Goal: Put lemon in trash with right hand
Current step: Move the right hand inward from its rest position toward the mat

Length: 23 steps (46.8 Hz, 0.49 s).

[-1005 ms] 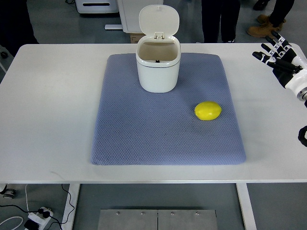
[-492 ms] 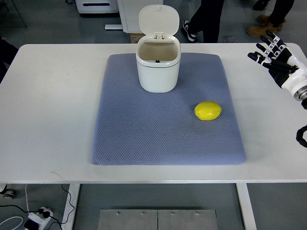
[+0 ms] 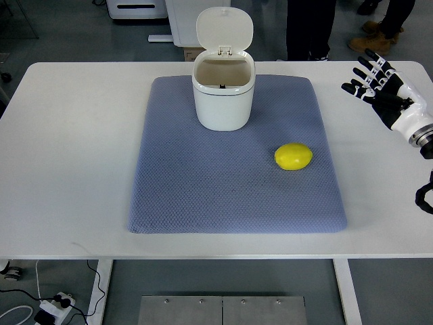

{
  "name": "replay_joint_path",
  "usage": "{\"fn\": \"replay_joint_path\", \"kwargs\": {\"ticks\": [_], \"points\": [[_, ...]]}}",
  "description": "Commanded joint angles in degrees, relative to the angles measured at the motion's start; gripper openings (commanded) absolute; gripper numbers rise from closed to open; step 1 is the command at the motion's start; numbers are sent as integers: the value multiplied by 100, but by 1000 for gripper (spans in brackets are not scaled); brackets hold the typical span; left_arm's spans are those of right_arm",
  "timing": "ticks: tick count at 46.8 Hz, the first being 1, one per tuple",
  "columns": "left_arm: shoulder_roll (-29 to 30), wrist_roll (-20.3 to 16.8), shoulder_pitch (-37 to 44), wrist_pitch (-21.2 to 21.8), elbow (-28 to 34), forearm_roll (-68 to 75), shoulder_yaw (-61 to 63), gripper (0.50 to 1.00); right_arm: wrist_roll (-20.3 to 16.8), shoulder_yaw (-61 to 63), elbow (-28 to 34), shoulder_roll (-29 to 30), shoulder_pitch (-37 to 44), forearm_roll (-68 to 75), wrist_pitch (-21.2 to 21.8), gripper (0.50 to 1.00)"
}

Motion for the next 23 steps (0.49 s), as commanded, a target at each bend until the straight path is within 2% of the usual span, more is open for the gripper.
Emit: {"fn": "replay_joint_path", "kwargs": {"ticks": [1, 13, 23], "points": [[0, -2, 2, 1, 0, -1, 5, 1000, 40, -129, 167, -246, -8, -134, -2, 1000], [0, -2, 2, 1, 0, -1, 5, 1000, 84, -595, 791, -1002, -8, -591, -19, 1000], [0, -2, 2, 1, 0, -1, 5, 1000, 155, -929, 950, -1459, 10, -1321, -63, 1000]]}}
